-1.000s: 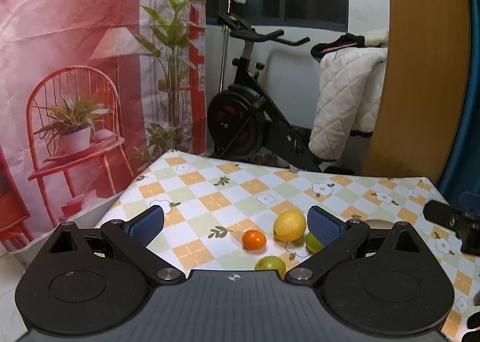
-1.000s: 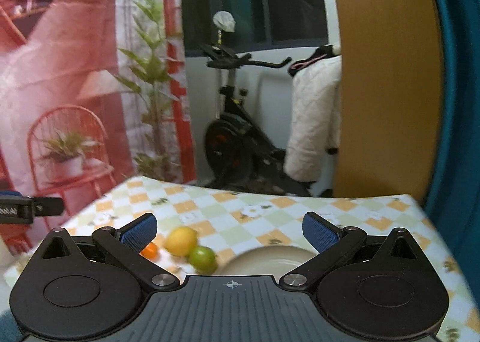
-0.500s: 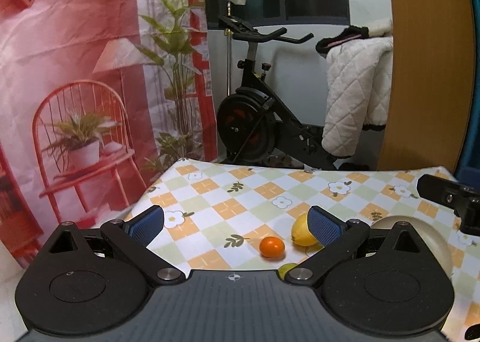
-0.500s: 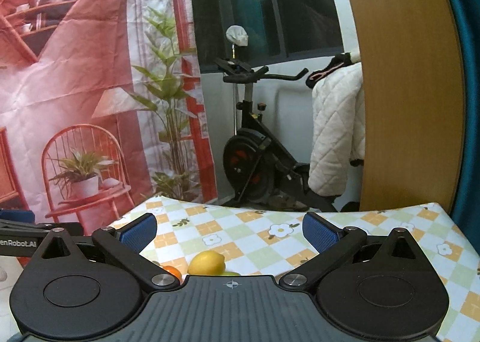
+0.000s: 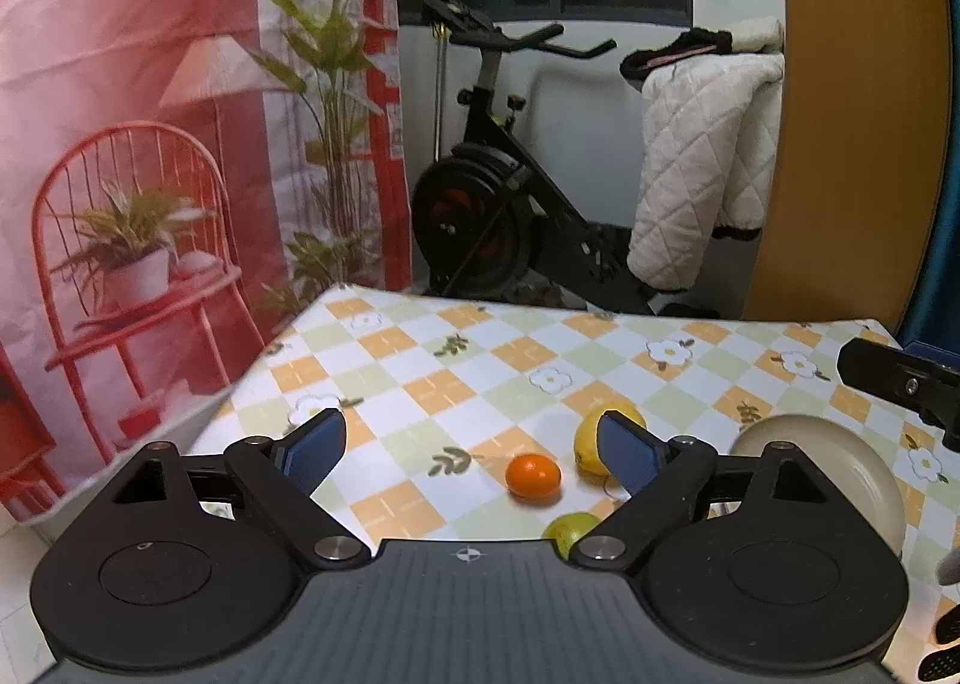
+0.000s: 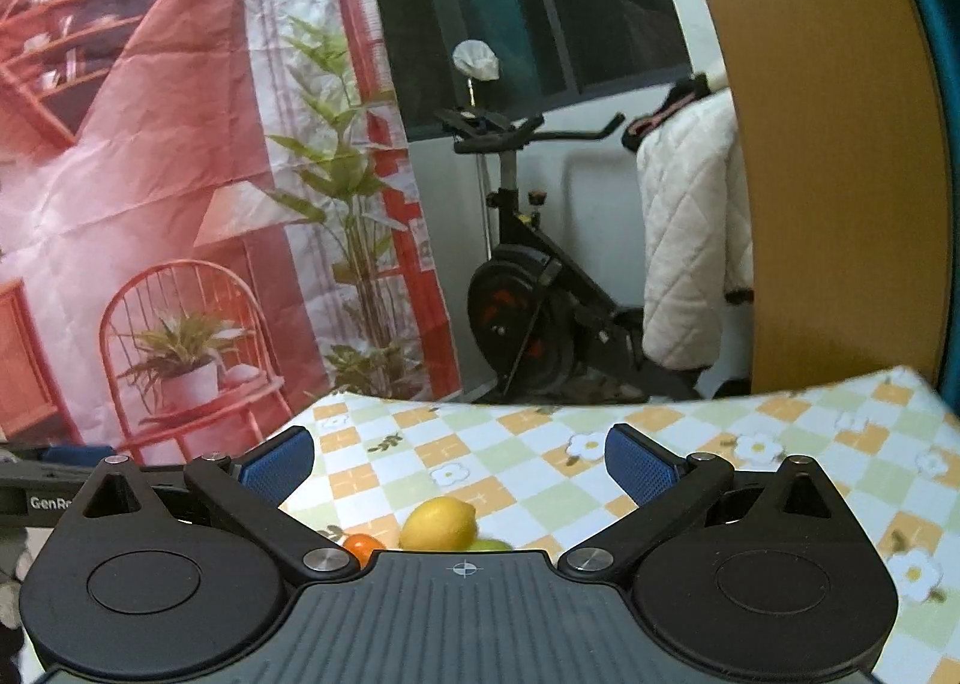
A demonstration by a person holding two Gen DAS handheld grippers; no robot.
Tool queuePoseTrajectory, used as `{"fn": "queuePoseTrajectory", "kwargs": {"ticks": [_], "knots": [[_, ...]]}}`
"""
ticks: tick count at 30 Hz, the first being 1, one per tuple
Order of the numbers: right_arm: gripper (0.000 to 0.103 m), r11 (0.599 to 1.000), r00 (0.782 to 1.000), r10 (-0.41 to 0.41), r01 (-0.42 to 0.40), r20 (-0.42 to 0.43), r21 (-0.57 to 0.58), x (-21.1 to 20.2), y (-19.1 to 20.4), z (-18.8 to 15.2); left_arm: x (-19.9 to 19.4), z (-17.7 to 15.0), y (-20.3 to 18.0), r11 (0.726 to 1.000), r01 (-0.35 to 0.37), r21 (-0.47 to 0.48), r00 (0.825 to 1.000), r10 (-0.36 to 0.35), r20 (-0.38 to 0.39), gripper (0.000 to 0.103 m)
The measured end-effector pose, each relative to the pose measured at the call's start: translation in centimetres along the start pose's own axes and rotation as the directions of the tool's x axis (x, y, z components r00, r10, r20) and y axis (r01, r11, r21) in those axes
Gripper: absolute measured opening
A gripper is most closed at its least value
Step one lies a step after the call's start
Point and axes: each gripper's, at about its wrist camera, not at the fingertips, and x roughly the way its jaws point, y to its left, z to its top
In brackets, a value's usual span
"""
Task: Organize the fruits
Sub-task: 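Raise both tools and swing them over the table, then move both open grippers down toward the two dark orange tangerines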
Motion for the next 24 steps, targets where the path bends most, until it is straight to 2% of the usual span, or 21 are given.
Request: {"fn": "queuePoseTrajectory", "kwargs": {"ticks": [4,7,15,21,24], "knots": [[0.103,1.0,1.0,-0.013,0.014,-0.019,0.013,0.4,-0.2,-1.0,0.7,-0.9,0.5,0.999,0.023,-0.035,0.999,-0.025,-0.049,0.085],[0.103,1.0,0.997,0.014,-0.012,-0.071,0.025,0.6,-0.5,-1.8,1.2,-1.7,0.4,0.999,0.002,-0.034,0.996,-0.005,-0.086,0.082],[0.103,0.997,0.984,-0.069,0.066,-0.165,-0.025,0.9,0.0,-3.4,1.0,-2.8,0.1,0.998,0.033,-0.052,0.994,-0.039,-0.106,0.082],[0.103,0.996,0.976,-0.089,0.08,-0.198,-0.05,0.7,0.2,-4.7,1.1,-3.9,-0.4,0.998,0.021,-0.064,0.992,-0.029,-0.121,0.082],[0.103,0.995,0.965,-0.088,0.073,-0.246,-0.07,1.0,0.4,-5.3,1.1,-4.3,-0.6,0.998,0.028,-0.06,0.991,-0.036,-0.13,0.081]]}}
